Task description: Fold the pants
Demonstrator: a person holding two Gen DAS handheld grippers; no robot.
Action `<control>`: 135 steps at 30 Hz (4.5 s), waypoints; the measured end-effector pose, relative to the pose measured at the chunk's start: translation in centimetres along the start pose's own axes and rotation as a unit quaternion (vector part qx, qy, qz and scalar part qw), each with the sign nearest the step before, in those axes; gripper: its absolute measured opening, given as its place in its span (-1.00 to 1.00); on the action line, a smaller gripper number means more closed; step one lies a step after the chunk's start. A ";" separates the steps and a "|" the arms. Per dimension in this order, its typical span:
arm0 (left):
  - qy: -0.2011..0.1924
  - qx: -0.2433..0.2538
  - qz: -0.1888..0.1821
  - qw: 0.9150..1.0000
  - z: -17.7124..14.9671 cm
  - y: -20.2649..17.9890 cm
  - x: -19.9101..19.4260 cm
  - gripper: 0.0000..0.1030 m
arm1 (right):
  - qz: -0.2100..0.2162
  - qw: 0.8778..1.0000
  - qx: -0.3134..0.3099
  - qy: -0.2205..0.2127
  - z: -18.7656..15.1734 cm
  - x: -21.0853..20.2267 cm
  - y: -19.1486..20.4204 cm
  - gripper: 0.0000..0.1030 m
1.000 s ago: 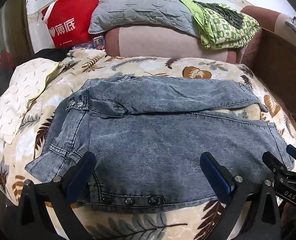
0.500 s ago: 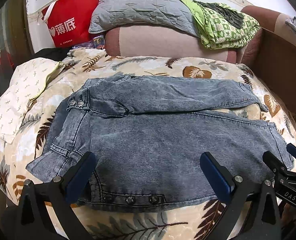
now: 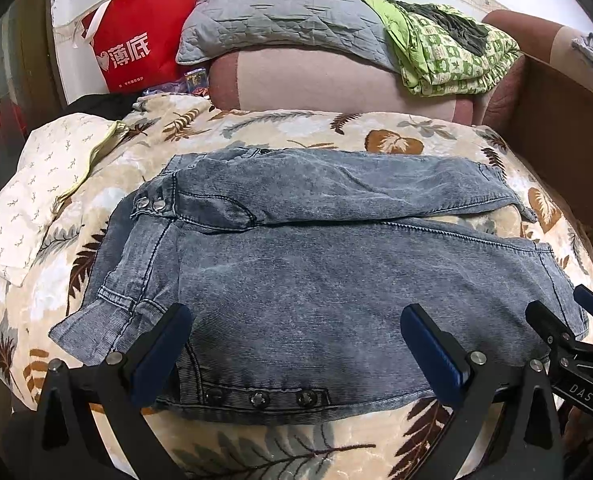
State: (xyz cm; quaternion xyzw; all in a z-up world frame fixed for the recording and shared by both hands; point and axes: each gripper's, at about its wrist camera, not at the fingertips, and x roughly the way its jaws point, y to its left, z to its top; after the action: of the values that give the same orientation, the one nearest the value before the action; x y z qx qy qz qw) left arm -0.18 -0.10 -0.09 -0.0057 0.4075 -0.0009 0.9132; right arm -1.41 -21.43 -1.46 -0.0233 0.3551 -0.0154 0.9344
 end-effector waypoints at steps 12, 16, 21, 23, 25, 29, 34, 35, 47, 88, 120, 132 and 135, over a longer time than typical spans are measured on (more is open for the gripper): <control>0.000 -0.001 -0.001 1.000 -0.1 -0.1 0.0 1.00 | -0.001 1.000 0.000 -0.002 0.0 0.1 0.1 1.00; 0.001 -0.002 -0.002 1.000 -0.2 -0.1 0.1 1.00 | -0.001 1.000 0.000 -0.002 0.0 0.0 0.1 1.00; 0.002 -0.003 -0.002 1.000 -0.1 -0.1 0.0 1.00 | -0.001 1.000 0.000 -0.002 -0.1 0.1 0.1 1.00; 0.001 -0.004 -0.002 1.000 -0.1 -0.1 0.0 1.00 | -0.002 1.000 0.000 -0.003 -0.1 0.0 0.1 1.00; 0.002 -0.005 -0.002 1.000 -0.2 -0.1 0.0 1.00 | -0.003 1.000 0.001 -0.003 -0.1 0.1 0.1 1.00; 0.002 -0.005 -0.002 1.000 -0.2 -0.1 0.0 1.00 | -0.003 1.000 0.000 -0.004 -0.1 0.1 0.1 1.00; 0.002 -0.006 -0.003 1.000 -0.3 -0.1 0.0 1.00 | -0.005 1.000 -0.001 -0.004 0.0 0.0 0.2 1.00; 0.002 -0.006 -0.003 1.000 -0.3 -0.1 0.0 1.00 | -0.005 1.000 -0.001 -0.005 0.0 0.0 0.2 1.00; 0.019 -0.054 -0.023 0.998 -0.5 3.0 0.1 1.00 | 0.020 0.999 0.027 0.025 0.0 0.1 -1.0 1.00; 0.013 -0.320 0.060 0.945 -3.1 18.4 -2.4 -0.89 | 0.029 0.941 0.327 0.075 -2.1 -1.8 -20.4 -0.66; 0.096 -0.172 0.011 0.980 2.7 14.6 5.6 0.41 | 0.060 0.929 0.295 0.216 2.7 9.5 -21.9 0.42; 0.112 -0.259 0.002 0.959 8.9 20.0 13.4 0.40 | 0.094 0.921 0.343 0.158 7.6 11.0 -24.6 0.41; 0.131 -0.273 0.004 0.953 8.5 20.7 15.0 0.39 | 0.099 0.910 0.373 0.151 8.1 12.4 -25.9 0.41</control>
State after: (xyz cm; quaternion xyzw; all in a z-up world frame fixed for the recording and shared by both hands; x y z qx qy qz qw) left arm 16.13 20.60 -5.78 -0.2529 0.5082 0.1135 0.8154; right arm 12.87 -47.59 -2.22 0.3647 0.4606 -0.0575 0.8072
